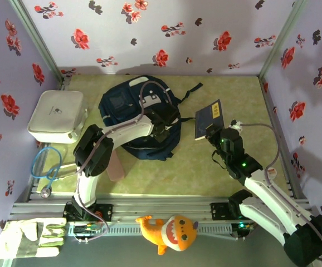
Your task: Pack the student bag
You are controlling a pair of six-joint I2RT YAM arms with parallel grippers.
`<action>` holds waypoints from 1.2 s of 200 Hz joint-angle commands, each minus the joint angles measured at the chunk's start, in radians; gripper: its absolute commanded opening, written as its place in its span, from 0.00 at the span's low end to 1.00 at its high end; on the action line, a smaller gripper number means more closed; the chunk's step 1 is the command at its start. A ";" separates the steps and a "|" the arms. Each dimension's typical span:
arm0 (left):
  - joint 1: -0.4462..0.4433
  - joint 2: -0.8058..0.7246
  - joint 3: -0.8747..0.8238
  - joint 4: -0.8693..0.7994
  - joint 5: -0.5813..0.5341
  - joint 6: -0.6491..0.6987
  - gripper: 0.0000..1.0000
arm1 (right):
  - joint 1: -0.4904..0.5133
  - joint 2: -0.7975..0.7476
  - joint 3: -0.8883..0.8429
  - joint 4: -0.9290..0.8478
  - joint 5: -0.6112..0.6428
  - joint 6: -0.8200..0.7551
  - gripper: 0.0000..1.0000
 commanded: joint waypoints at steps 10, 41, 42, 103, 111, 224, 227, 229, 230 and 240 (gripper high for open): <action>0.013 -0.124 0.052 0.024 -0.070 -0.039 0.10 | -0.006 -0.030 -0.015 0.019 0.025 0.003 0.10; 0.022 -0.190 0.076 0.056 -0.072 -0.060 0.01 | -0.006 -0.032 -0.027 0.017 0.000 -0.006 0.11; 0.022 -0.193 0.077 0.059 -0.072 -0.061 0.01 | -0.006 -0.031 -0.028 0.019 -0.001 -0.006 0.11; 0.030 -0.340 0.059 0.230 -0.070 -0.105 0.00 | 0.001 0.040 -0.034 0.129 -0.243 -0.075 0.11; 0.029 -0.356 0.050 0.256 -0.068 -0.107 0.00 | 0.007 0.063 -0.031 0.160 -0.282 -0.075 0.11; 0.035 -0.395 0.082 0.317 -0.003 -0.182 0.00 | 0.155 0.476 0.101 0.609 -0.435 0.023 0.10; 0.035 -0.392 0.087 0.316 -0.001 -0.185 0.00 | 0.156 0.481 0.106 0.613 -0.436 0.025 0.10; 0.034 -0.391 0.088 0.316 0.002 -0.185 0.00 | 0.156 0.486 0.110 0.617 -0.435 0.026 0.10; 0.034 -0.390 0.089 0.315 0.003 -0.186 0.00 | 0.156 0.488 0.112 0.618 -0.434 0.027 0.10; 0.035 -0.388 0.097 0.317 0.008 -0.191 0.00 | 0.156 0.510 0.127 0.628 -0.427 0.034 0.10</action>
